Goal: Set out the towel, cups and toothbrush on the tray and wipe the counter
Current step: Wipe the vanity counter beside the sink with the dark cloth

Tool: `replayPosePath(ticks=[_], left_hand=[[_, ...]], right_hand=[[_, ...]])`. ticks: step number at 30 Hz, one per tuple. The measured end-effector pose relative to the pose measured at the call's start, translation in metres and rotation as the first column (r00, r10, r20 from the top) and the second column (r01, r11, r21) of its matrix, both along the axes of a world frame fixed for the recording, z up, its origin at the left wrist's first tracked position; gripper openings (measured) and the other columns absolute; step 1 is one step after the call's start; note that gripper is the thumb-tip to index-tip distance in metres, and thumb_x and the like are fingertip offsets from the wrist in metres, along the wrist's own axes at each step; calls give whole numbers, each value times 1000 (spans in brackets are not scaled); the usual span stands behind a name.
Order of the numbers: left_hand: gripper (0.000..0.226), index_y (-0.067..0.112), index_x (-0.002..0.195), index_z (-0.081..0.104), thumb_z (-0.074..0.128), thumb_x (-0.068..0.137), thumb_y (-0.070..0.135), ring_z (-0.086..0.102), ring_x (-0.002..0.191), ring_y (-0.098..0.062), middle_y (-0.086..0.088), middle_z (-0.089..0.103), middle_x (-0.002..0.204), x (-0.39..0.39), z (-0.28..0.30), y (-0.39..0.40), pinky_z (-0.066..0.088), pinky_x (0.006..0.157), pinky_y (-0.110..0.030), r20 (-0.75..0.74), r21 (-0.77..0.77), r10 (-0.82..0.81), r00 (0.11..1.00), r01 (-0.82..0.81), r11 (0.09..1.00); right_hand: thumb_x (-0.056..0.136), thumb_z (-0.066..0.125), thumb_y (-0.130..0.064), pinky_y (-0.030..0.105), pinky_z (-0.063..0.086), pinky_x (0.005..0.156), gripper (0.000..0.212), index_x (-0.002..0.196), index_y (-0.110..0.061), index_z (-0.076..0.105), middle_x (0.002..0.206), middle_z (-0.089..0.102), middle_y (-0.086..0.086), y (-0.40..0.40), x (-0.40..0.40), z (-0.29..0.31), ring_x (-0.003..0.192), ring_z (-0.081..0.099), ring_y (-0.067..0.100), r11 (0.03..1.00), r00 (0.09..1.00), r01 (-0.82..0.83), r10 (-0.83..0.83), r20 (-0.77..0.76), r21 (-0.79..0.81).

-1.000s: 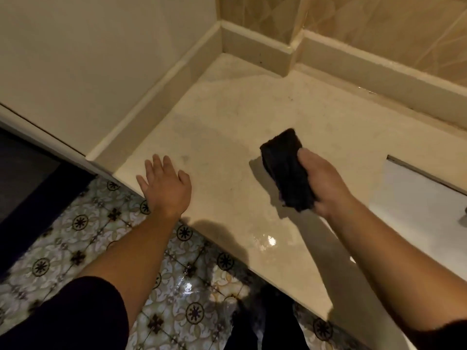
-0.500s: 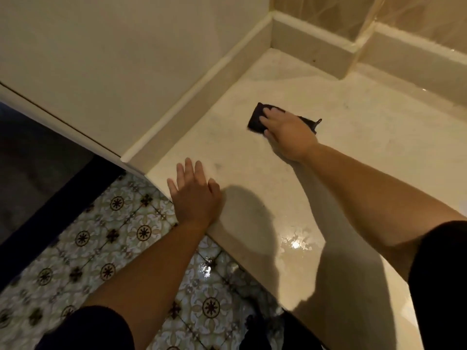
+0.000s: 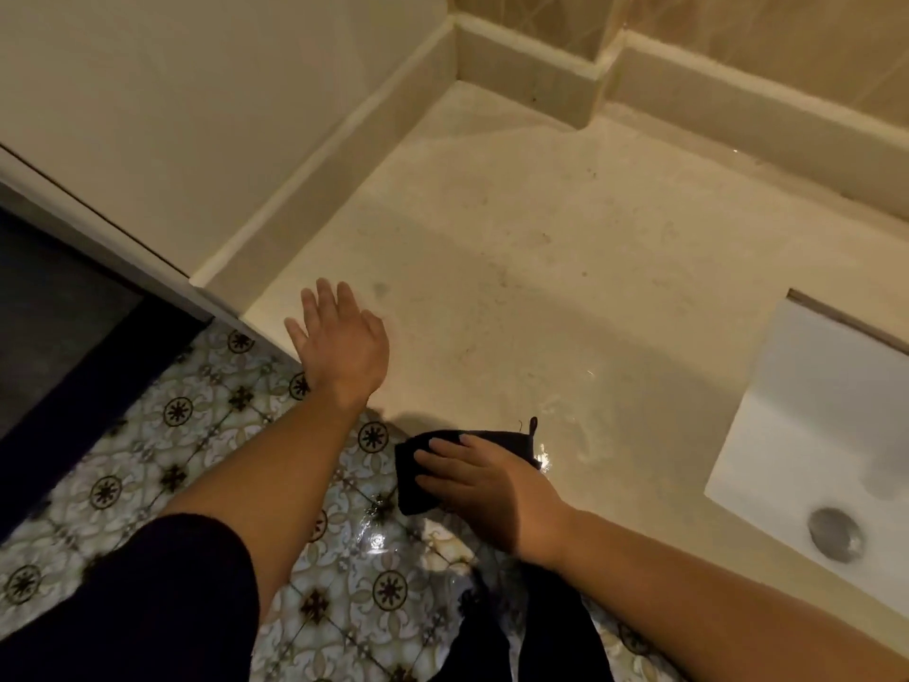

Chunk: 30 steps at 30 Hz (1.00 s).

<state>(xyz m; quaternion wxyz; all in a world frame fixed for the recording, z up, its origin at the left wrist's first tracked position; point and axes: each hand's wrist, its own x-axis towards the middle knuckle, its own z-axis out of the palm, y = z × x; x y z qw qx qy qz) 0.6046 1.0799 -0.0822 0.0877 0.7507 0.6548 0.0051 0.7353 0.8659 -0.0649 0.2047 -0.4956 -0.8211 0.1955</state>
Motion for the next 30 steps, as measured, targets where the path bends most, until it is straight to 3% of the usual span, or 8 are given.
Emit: replayPosePath(ticks=[3,5,7,10,13,19,25,30], left_hand=[[59,12,155,14,21,101,36,0,151,-28,-10,6,165,0,2,-1,-1,118,-55,3,-46,2,1000,-2,999],[60,12,155,10,20,102,38,-4,151,-28,-9,1,165,0,5,2,-3,118,-55,-9,-95,-10,1000,9,995],[61,13,156,8,18,103,40,-7,150,-28,-8,-3,165,-4,12,6,-4,118,-54,-4,-173,-18,1000,17,985],[59,16,156,15,21,103,41,-3,151,-25,-3,0,166,-11,35,6,-1,119,-53,74,-314,-62,995,82,946],[52,18,150,34,36,103,40,23,146,-23,-3,25,161,-5,74,-18,17,118,-41,338,-383,-144,930,276,882],[44,39,123,57,45,90,66,59,114,3,22,64,122,29,182,-88,42,90,-15,789,-400,-152,596,685,608],[38,27,122,63,72,87,38,64,103,-4,9,69,114,56,238,-117,50,93,-30,702,-277,-512,495,852,445],[5,31,95,64,68,91,30,63,79,-2,11,69,88,71,240,-132,48,69,-20,676,-205,-595,435,887,415]], right_hand=[[86,64,1,46,46,102,32,118,1,69,128,63,17,-11,-7,11,120,60,32,999,989,-10,3,-147,-48],[95,58,-7,32,43,105,33,127,-4,63,135,60,11,-16,-7,25,124,57,22,957,933,64,-158,-322,-284],[101,51,-20,24,41,105,31,129,-16,63,132,63,0,-23,-5,43,120,58,12,746,701,83,-515,-494,-660],[95,56,-30,37,53,90,32,120,-14,67,120,69,13,-33,5,68,104,67,25,405,123,-227,-890,-439,-885],[90,60,-28,35,58,80,39,123,-8,65,118,69,18,-41,22,97,96,69,27,413,-76,-302,-909,-410,-860],[102,47,-24,36,51,75,35,122,2,58,108,66,20,-47,56,162,91,62,30,563,82,-51,-821,-565,-825],[99,55,-31,34,52,57,25,84,-15,68,84,68,14,-64,78,204,68,65,26,624,366,233,-767,-527,-746],[83,72,-39,27,55,74,27,106,-28,60,100,71,-5,-91,97,202,88,69,12,655,638,347,-690,-343,-671]])
